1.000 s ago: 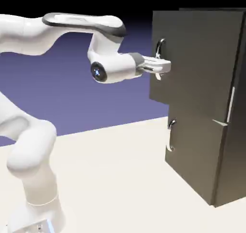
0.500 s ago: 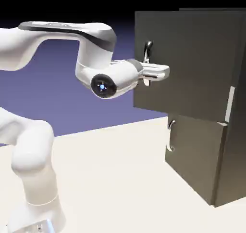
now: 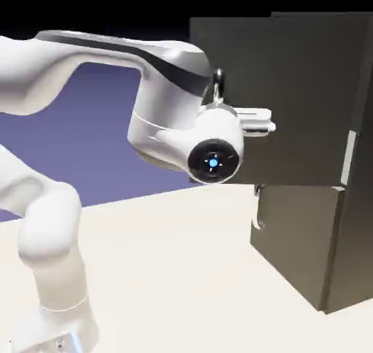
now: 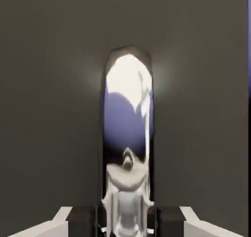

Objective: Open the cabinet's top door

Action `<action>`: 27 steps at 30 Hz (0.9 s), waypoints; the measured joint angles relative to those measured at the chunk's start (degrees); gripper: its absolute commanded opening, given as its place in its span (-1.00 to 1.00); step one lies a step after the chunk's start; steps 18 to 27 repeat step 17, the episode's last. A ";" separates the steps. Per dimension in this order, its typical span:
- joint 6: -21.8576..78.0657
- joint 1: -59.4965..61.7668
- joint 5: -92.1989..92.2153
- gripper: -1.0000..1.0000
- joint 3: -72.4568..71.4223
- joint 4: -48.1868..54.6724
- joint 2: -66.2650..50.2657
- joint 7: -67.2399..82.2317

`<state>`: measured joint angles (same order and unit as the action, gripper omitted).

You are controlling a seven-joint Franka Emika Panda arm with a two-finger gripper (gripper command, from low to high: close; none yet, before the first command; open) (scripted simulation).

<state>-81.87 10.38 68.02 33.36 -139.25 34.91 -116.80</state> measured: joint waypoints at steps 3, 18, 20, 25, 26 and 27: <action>7.48 -2.31 -2.47 -1.00 4.97 5.23 -5.18 1.44; 41.10 -7.68 -2.89 -1.00 21.56 29.39 -33.37 11.69; 41.10 -7.68 -2.89 -1.00 21.56 29.39 -33.37 11.69; 41.10 -7.68 -2.89 -1.00 21.56 29.39 -33.37 11.69; 41.10 -7.68 -2.89 -1.00 21.56 29.39 -33.37 11.69; 41.10 -7.68 -2.89 -1.00 21.56 29.39 -33.37 11.69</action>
